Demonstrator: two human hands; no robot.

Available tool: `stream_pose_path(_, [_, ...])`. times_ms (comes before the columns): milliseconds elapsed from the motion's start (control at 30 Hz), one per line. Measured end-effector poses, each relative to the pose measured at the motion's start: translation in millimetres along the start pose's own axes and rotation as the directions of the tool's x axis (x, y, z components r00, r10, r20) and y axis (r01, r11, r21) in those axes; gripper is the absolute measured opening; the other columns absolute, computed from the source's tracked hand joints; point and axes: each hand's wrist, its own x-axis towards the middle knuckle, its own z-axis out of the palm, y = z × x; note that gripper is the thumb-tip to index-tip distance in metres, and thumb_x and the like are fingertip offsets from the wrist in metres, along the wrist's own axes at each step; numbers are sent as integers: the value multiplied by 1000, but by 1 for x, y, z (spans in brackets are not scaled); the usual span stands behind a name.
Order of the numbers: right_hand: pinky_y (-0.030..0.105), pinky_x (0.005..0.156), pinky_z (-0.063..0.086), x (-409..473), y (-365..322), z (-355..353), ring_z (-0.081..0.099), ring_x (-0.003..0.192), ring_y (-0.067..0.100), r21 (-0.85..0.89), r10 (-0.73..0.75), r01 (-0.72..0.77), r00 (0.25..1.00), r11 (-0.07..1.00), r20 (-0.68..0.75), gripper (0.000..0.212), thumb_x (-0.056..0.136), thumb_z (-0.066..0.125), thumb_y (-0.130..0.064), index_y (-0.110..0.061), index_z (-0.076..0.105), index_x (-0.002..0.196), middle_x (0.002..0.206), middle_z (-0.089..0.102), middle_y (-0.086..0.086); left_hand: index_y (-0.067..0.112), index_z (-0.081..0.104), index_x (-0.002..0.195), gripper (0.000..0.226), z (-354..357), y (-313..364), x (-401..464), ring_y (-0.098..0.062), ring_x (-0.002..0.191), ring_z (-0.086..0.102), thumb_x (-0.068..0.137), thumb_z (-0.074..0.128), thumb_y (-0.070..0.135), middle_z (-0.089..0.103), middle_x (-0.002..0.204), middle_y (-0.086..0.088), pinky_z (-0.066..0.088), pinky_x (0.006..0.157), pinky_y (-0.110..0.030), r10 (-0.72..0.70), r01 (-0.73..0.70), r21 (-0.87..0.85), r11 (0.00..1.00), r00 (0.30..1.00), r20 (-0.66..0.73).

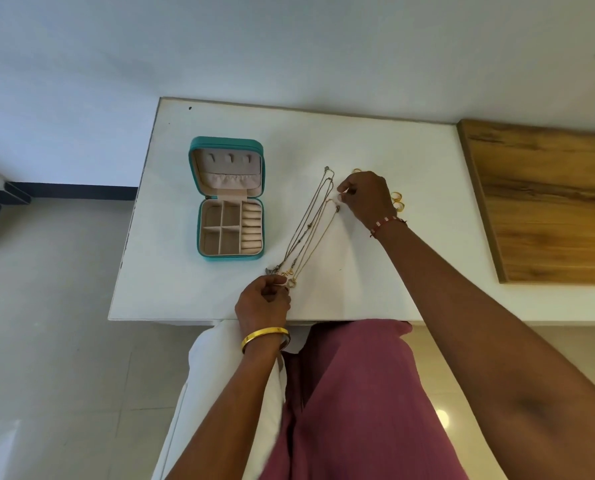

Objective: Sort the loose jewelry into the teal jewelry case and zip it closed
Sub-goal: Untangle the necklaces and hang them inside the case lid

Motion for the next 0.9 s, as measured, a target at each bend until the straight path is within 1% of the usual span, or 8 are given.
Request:
stream_pose_path(167, [25,67,50,-57,-7,-9,59,69,15,240,12,7,997,971,-79,10,82,60,1,2,68,86,91,69,16,9,65,97,15,-7,5,-5,-20,74,61,86,55,5,65,90,-6,52,73,-24,1,-3,-82,997,1000,-30])
stream_pose_path(300, [41,75,56,-108,-13,0,59,71,16,414,120,-89,991,906,-51,14,82,57,4,-3,69,84,87,69,10,8,65,101,18,-15,8,-10,-22,79,61,88,53,5,65,94,-8,53,86,-36,1,-4,-104,995,999,-32])
stream_pose_path(433, [42,76,56,-145,-26,17,59,70,16,453,148,-132,989,882,1,15,82,57,3,-4,70,84,80,66,6,8,64,103,20,-24,9,-15,-21,80,61,89,51,5,66,101,-13,52,87,-36,16,-19,-92,996,999,-38])
stream_pose_path(533, [29,82,52,-162,-37,32,60,81,17,377,123,-132,991,917,48,15,85,57,-1,-4,70,92,95,69,10,7,63,103,19,-30,8,-18,-19,80,60,89,50,5,66,104,-15,53,88,-38,36,-42,-86,995,997,-68])
stream_pose_path(600, [15,80,41,-170,-41,41,60,92,18,275,108,-123,992,954,70,19,88,55,-5,-6,67,103,106,66,11,7,63,103,19,-34,6,-21,-18,80,60,90,49,5,66,105,-14,53,86,-37,58,-63,-70,996,996,-75])
stream_pose_path(633, [14,80,38,-173,-42,45,59,97,19,229,96,-113,992,967,82,23,89,54,-7,-7,64,110,111,63,11,7,63,103,19,-35,5,-21,-18,79,60,90,49,5,66,105,-14,53,85,-36,69,-73,-61,995,995,-71])
stream_pose_path(767, [21,89,38,-179,-42,54,48,110,22,28,-25,21,990,999,141,39,93,48,-11,-13,48,132,119,51,12,7,63,103,20,-36,3,-21,-18,79,59,90,48,5,65,107,-12,52,85,-34,87,-88,-23,996,995,-42])
stream_pose_path(900, [26,90,39,-181,-41,56,39,113,24,-143,-90,119,976,983,196,45,95,44,-16,-15,36,139,122,43,12,9,63,101,19,-33,0,-18,-18,78,60,90,48,5,66,105,-12,52,86,-34,97,-97,12,995,995,-17])
